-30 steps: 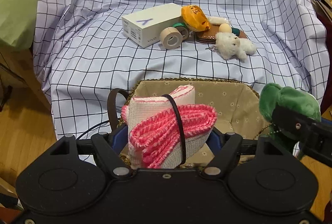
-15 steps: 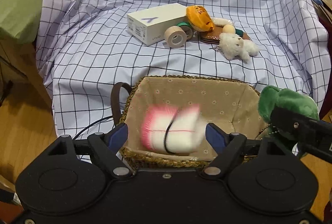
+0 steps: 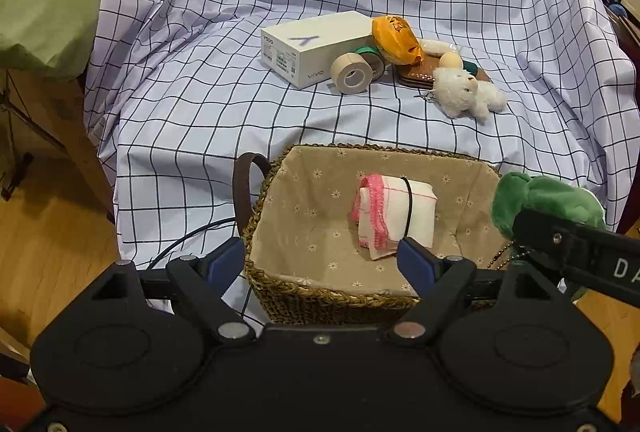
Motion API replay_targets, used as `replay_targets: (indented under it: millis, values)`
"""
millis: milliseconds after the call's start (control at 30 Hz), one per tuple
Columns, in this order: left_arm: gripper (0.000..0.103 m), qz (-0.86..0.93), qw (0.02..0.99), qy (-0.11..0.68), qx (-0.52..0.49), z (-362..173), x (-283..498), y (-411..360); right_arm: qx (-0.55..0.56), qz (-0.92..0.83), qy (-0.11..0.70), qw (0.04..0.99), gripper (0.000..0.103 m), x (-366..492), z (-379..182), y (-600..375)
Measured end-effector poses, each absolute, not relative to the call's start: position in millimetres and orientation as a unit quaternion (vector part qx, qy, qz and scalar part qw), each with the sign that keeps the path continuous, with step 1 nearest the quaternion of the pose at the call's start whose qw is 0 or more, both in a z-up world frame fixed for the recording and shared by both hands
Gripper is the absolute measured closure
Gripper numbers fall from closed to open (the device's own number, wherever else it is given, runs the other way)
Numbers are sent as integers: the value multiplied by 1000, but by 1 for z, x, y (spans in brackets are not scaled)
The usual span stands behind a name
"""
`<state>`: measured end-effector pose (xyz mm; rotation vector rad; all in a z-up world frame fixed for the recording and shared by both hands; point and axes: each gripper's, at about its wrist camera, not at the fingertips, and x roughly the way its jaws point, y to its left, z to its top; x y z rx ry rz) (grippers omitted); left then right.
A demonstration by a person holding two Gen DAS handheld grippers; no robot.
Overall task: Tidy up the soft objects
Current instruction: 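Open the left tool over the basket while the right tool lowers the plush toy in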
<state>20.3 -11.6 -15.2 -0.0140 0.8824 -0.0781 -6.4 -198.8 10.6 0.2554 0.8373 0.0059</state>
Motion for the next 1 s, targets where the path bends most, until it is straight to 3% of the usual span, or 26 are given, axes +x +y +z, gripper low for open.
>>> replay_targets:
  millis: [1000]
  values:
    - [23,-41,901,432,-9,-18,20,-9,110,14,405,908,23,7,2,-193]
